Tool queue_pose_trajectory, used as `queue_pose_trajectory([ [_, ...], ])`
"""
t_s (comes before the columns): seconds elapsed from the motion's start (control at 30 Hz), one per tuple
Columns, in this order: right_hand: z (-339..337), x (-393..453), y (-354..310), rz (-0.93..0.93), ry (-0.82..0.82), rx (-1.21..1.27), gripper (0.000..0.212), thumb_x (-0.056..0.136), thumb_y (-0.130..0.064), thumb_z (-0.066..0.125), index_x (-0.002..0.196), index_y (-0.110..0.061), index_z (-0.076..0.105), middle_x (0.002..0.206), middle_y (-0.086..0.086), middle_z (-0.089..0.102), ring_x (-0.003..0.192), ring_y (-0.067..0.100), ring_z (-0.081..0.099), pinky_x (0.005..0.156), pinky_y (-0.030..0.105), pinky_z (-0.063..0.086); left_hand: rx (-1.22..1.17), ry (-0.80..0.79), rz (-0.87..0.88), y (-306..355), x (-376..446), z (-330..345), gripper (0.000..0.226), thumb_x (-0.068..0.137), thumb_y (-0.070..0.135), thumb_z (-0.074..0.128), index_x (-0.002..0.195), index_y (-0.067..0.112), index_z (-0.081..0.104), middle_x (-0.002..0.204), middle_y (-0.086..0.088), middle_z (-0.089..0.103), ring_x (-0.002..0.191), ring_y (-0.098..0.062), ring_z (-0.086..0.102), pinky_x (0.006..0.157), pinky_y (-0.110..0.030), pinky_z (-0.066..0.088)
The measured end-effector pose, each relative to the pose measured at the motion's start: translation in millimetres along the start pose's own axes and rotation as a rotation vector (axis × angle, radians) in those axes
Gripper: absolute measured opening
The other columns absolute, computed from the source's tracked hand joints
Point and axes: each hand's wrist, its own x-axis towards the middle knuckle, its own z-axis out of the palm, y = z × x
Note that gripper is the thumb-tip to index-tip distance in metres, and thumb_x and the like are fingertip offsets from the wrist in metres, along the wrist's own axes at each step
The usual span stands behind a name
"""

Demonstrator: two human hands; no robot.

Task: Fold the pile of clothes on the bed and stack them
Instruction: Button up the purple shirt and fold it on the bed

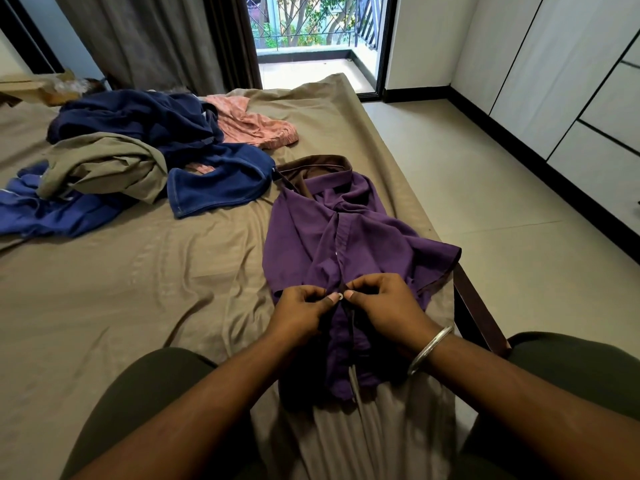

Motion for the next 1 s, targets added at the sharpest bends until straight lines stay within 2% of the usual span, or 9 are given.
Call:
queue_pose_trajectory([
  [0.27, -1.5, -4.6, -3.2, 0.033, -0.036, 0.069, 0.006, 0.086, -0.011, 0.074, 0.091, -0.012, 0.075, 0.083, 0.006, 0.075, 0.077, 0.017, 0.070, 0.076, 0.036, 0.060, -0.003, 0.017, -0.026, -4.0, 3.0, -0.2, 0.022, 0.093, 0.017, 0.066, 0.071, 0.016, 0.065, 0.053, 0.003, 0.057, 0.044, -0.007, 0.047, 0.051, -0.024, 0.036],
  [0.37, -2.5, -9.5, -12.1, 0.131, -0.133, 0.259, 0.014, 0.092, 0.000, 0.061, 0.094, -0.004, 0.074, 0.076, 0.008, 0.071, 0.067, 0.013, 0.066, 0.059, 0.025, 0.057, -0.029, 0.069, -0.015, -4.5, 5.6, -0.3, 0.018, 0.091, 0.015, 0.069, 0.073, 0.016, 0.064, 0.053, 0.004, 0.059, 0.047, -0.010, 0.049, 0.052, -0.023, 0.037],
  [0.43, -3.5, -9.1, -15.2, 0.154, -0.137, 0.320, 0.022, 0.093, 0.008, 0.052, 0.088, -0.002, 0.071, 0.069, 0.008, 0.066, 0.058, 0.012, 0.061, 0.055, 0.021, 0.054, -0.062, 0.102, 0.000, -3.2, 6.2, -0.8, 0.015, 0.088, 0.014, 0.072, 0.076, 0.014, 0.062, 0.053, 0.003, 0.058, 0.048, -0.011, 0.048, 0.051, -0.022, 0.037],
  [0.53, -4.0, -9.1, -15.6, 0.107, -0.119, 0.316, 0.018, 0.092, 0.007, 0.058, 0.084, -0.004, 0.071, 0.069, 0.008, 0.066, 0.057, 0.012, 0.059, 0.058, 0.021, 0.054, -0.073, 0.088, 0.038, -1.5, 3.8, -0.2, 0.015, 0.087, 0.011, 0.072, 0.076, 0.013, 0.063, 0.056, 0.003, 0.062, 0.048, -0.009, 0.053, 0.046, -0.020, 0.041],
  [0.63, -3.5, -10.6, -14.3, 0.062, -0.102, 0.323, 0.005, 0.087, 0.003, 0.067, 0.086, 0.000, 0.072, 0.074, 0.014, 0.068, 0.063, 0.017, 0.062, 0.059, 0.022, 0.055, -0.093, 0.060, 0.056, -1.4, 2.6, -0.7, 0.007, 0.089, 0.008, 0.069, 0.082, 0.008, 0.068, 0.069, -0.006, 0.069, 0.059, -0.014, 0.062, 0.055, -0.024, 0.049],
  [0.77, -3.9, -10.7, -13.2, 0.007, -0.061, 0.272, 0.003, 0.085, 0.001, 0.071, 0.088, 0.001, 0.073, 0.076, 0.014, 0.071, 0.065, 0.019, 0.064, 0.061, 0.024, 0.056, -0.079, 0.055, 0.097, 1.9, -0.6, -1.1, 0.011, 0.091, 0.005, 0.065, 0.081, 0.009, 0.069, 0.061, 0.002, 0.068, 0.051, -0.005, 0.059, 0.046, -0.015, 0.044],
  [0.87, -3.9, -8.8, -7.6, -0.059, -0.007, 0.113, 0.004, 0.083, -0.007, 0.075, 0.087, -0.008, 0.076, 0.078, 0.007, 0.075, 0.071, 0.020, 0.071, 0.069, 0.029, 0.060, -0.064, 0.032, 0.101, 4.3, -4.0, -1.0, 0.018, 0.095, 0.009, 0.061, 0.080, 0.011, 0.072, 0.057, 0.005, 0.066, 0.049, -0.005, 0.057, 0.044, -0.016, 0.042],
  [0.93, -5.1, -8.3, -5.2, -0.126, 0.013, 0.028, 0.005, 0.083, -0.012, 0.077, 0.088, -0.014, 0.078, 0.080, 0.001, 0.076, 0.077, 0.016, 0.073, 0.076, 0.033, 0.060, -0.084, 0.009, 0.078, 5.3, -5.4, -1.4, 0.016, 0.094, 0.015, 0.064, 0.083, 0.007, 0.073, 0.055, 0.002, 0.063, 0.045, -0.005, 0.052, 0.040, -0.017, 0.036],
  [1.0, -5.6, -10.1, -6.0, -0.204, 0.006, -0.030, 0.009, 0.082, -0.016, 0.078, 0.091, -0.017, 0.079, 0.084, -0.004, 0.076, 0.081, 0.008, 0.072, 0.080, 0.030, 0.059, -0.105, 0.014, 0.067, 7.0, -7.1, -2.3, 0.014, 0.089, 0.017, 0.071, 0.086, 0.004, 0.074, 0.061, -0.002, 0.065, 0.047, -0.007, 0.055, 0.040, -0.017, 0.037],
])
